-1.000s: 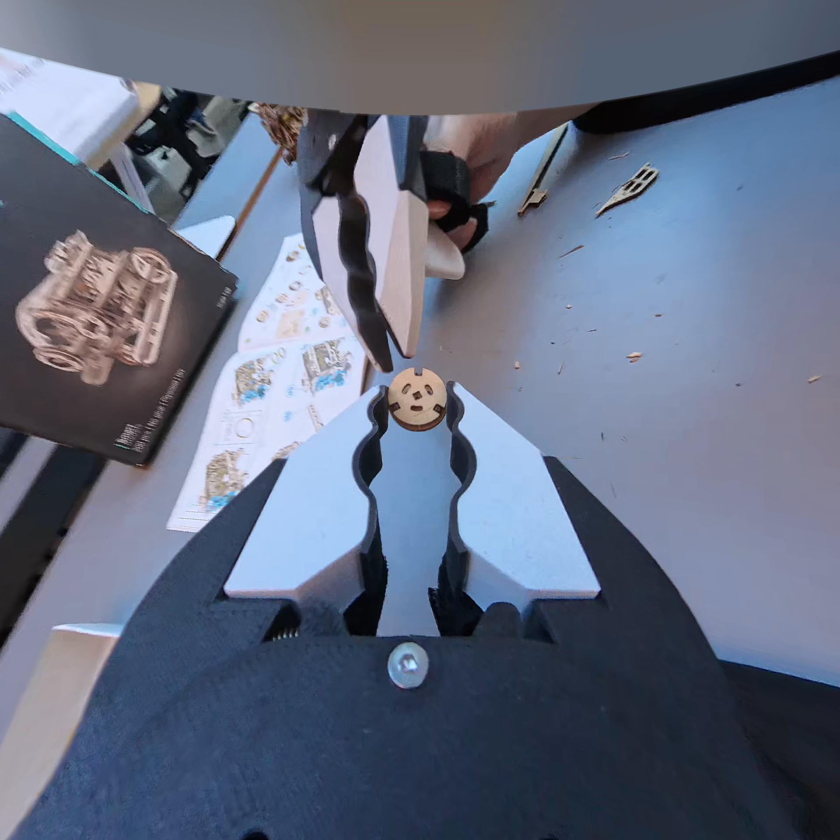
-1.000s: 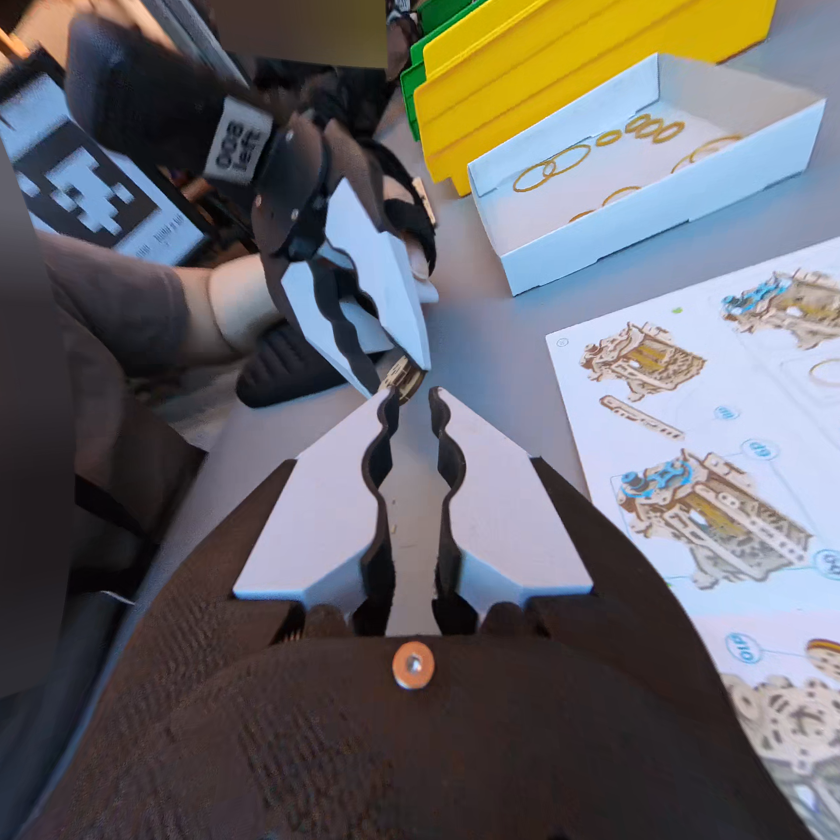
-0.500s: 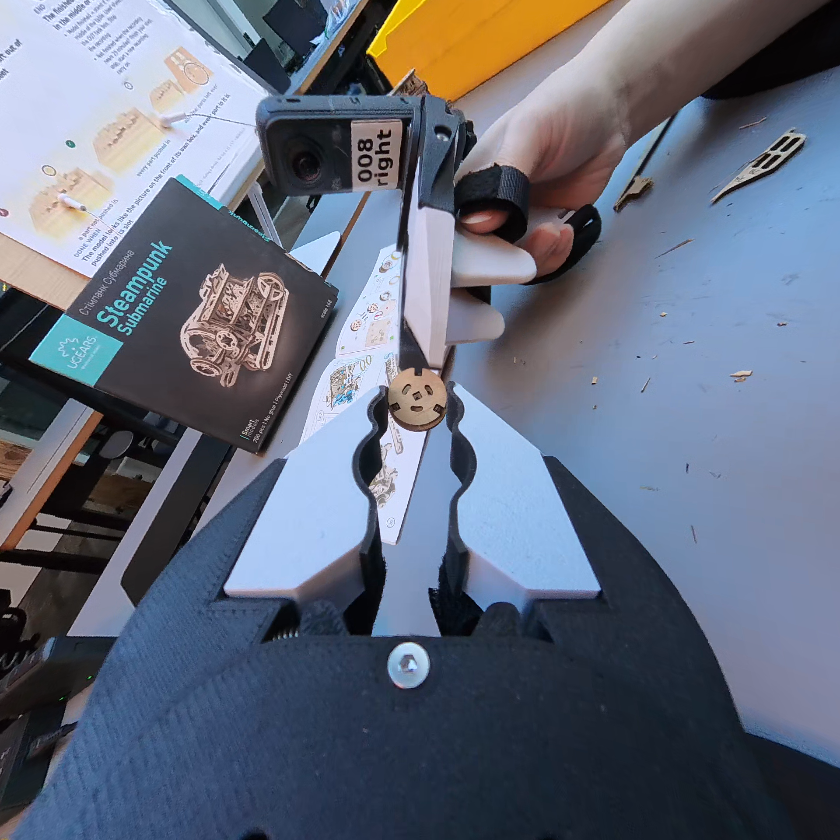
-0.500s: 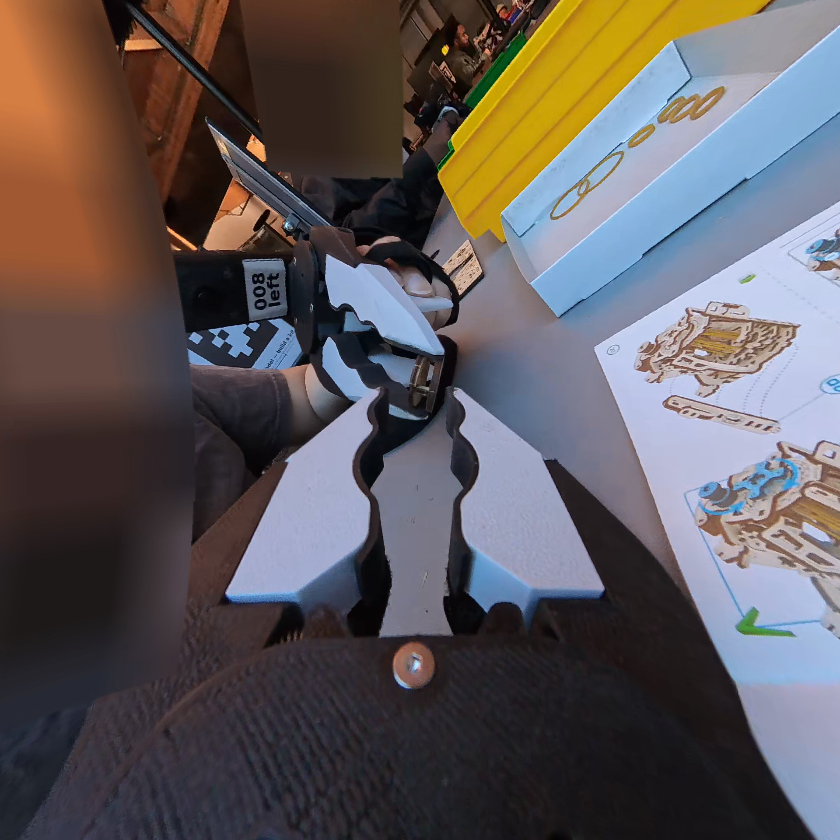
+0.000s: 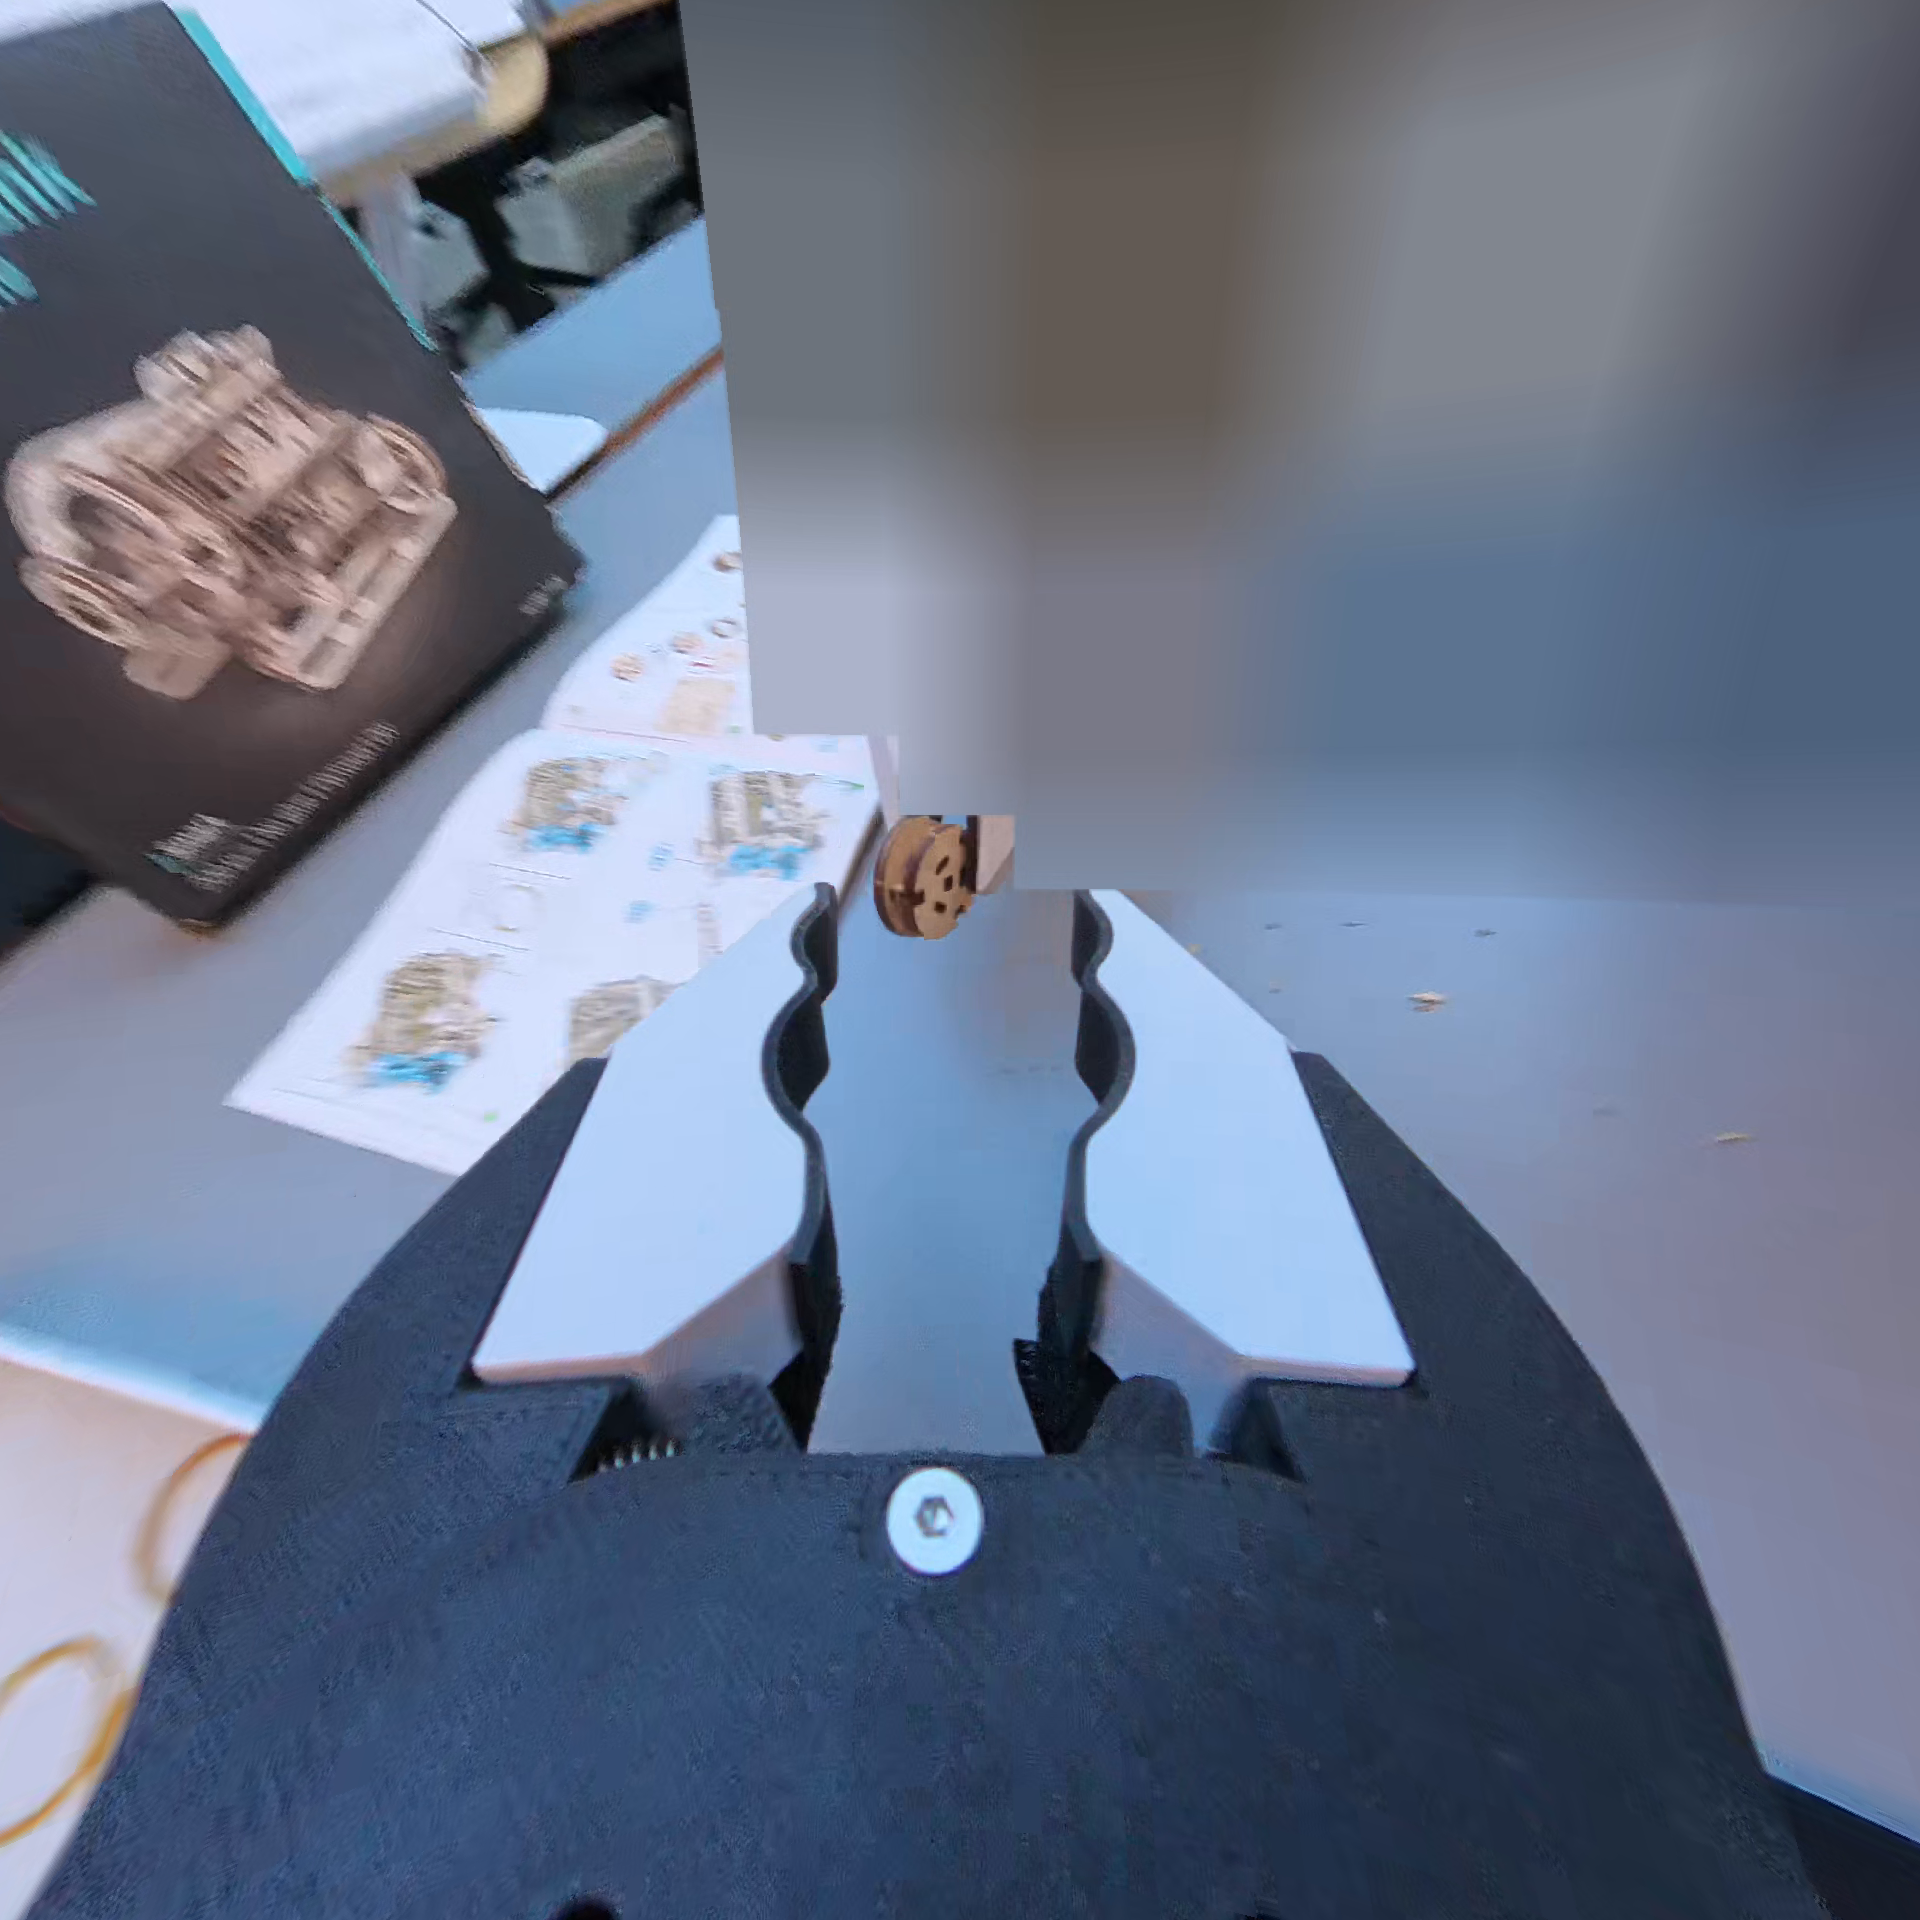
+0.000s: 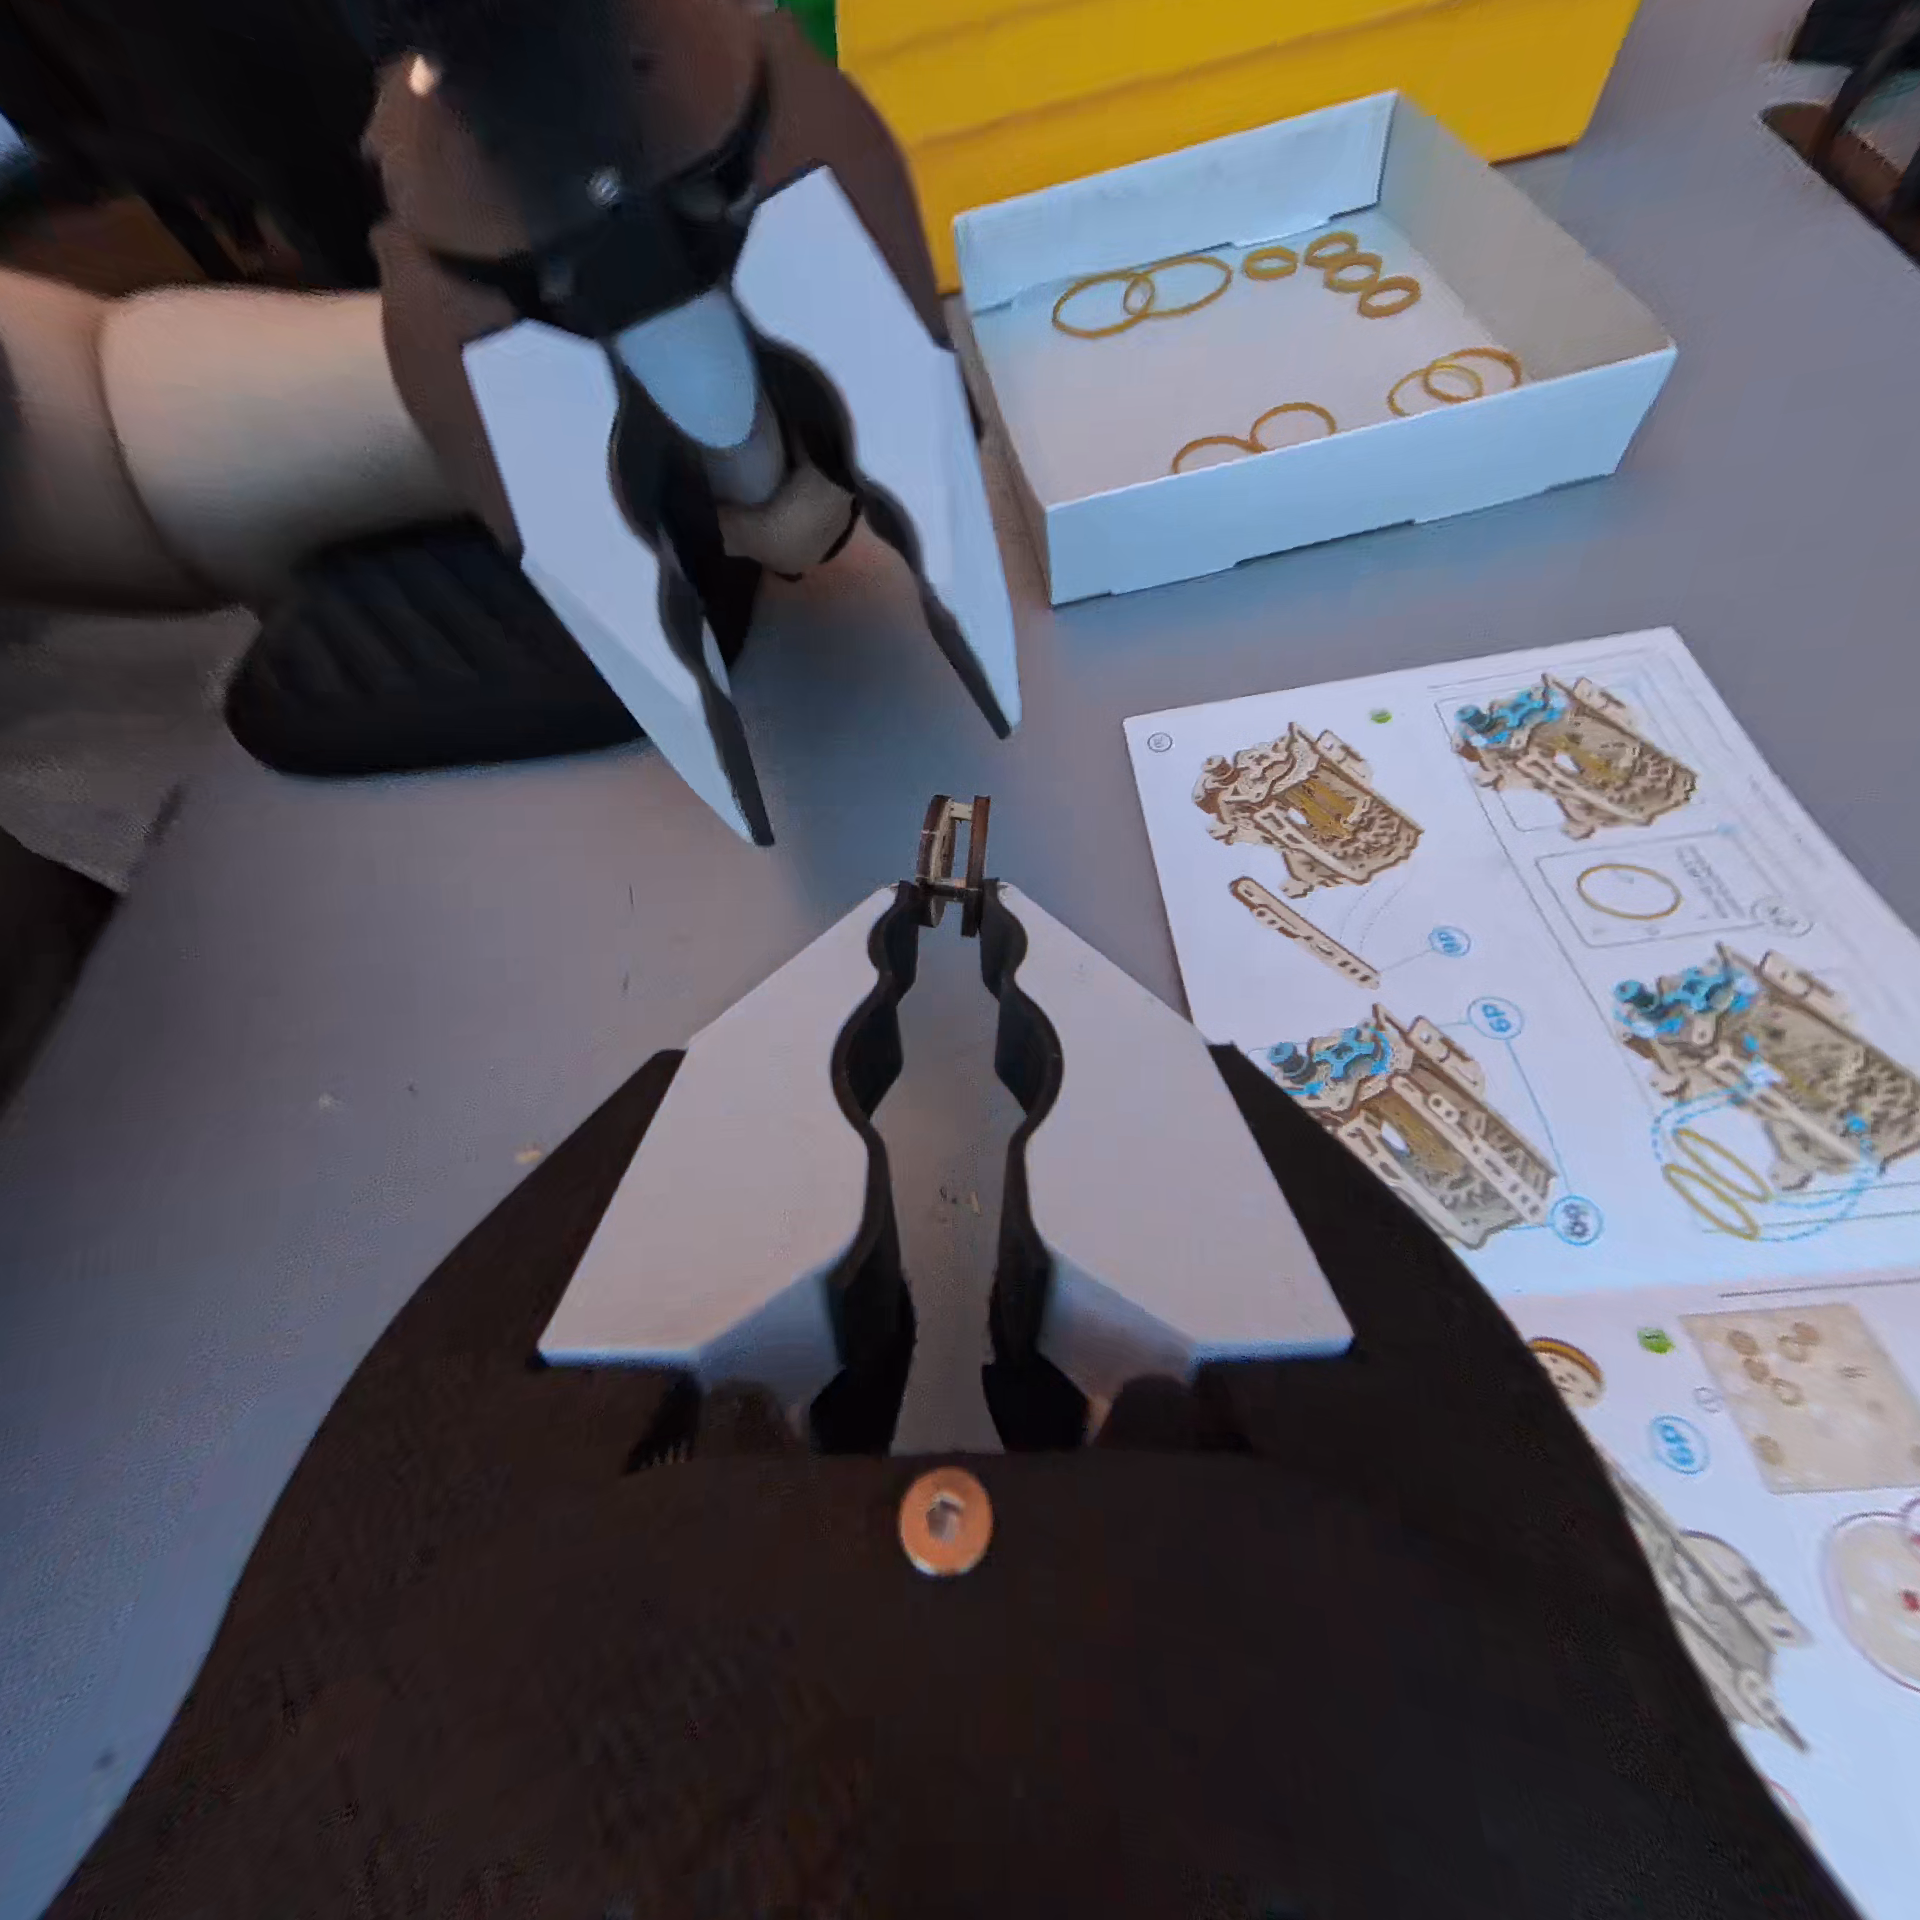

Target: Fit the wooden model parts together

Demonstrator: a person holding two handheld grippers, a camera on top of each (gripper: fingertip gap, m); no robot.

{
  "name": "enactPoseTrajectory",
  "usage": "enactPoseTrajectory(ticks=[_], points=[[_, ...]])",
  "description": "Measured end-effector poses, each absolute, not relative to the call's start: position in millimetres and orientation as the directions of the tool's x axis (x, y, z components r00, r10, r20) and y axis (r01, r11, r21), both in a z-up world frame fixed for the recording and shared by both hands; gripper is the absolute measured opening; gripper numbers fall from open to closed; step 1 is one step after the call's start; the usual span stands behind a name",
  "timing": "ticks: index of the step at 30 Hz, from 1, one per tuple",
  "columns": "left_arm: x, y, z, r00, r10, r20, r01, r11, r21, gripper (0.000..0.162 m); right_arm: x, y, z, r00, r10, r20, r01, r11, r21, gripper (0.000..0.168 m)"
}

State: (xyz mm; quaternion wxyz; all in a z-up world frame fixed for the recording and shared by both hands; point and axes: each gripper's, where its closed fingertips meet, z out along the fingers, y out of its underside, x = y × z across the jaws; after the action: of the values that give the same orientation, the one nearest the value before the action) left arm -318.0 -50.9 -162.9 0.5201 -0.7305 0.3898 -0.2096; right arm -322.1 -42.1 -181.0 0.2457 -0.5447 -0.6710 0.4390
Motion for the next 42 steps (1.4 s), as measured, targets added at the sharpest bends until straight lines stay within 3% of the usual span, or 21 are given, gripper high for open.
enactPoseTrajectory(ticks=[3,13,21,26,32,37,42], points=[[-314.2,-53.6,-169.5,0.580,-0.815,0.026,-0.298,-0.241,-0.924,0.038,-319.6,-57.7,-192.0,-0.364,0.931,0.012,0.522,0.215,-0.825,0.010],[-308.0,-66.2,-193.8,0.480,-0.861,-0.169,-0.514,-0.120,-0.849,0.011,-319.8,-69.6,-199.8,-0.409,0.907,0.100,0.525,0.324,-0.787,0.010],[-310.4,-70.0,-199.5,0.448,-0.863,-0.233,-0.576,-0.079,-0.813,0.014,-319.6,-70.5,-206.1,-0.410,0.894,0.181,0.546,0.399,-0.736,0.011],[-311.4,-69.3,-199.4,0.462,-0.875,-0.146,-0.528,-0.139,-0.838,0.009,-319.7,-69.9,-203.8,-0.396,0.906,0.146,0.550,0.362,-0.753,0.010],[-309.8,-72.5,-185.3,0.455,-0.890,0.027,-0.402,-0.232,-0.886,0.008,-318.3,-74.0,-187.7,-0.400,0.915,-0.060,0.531,0.178,-0.829,0.010],[-309.6,-73.9,-182.5,0.445,-0.893,0.068,-0.372,-0.253,-0.893,0.008,-318.2,-75.1,-185.0,-0.409,0.911,-0.061,0.517,0.177,-0.837,0.010],[-310.7,-69.9,-170.1,0.452,-0.860,0.238,-0.235,-0.373,-0.898,0.008,-320.4,-71.2,-171.6,-0.400,0.880,-0.257,0.485,-0.035,-0.874,0.010]])
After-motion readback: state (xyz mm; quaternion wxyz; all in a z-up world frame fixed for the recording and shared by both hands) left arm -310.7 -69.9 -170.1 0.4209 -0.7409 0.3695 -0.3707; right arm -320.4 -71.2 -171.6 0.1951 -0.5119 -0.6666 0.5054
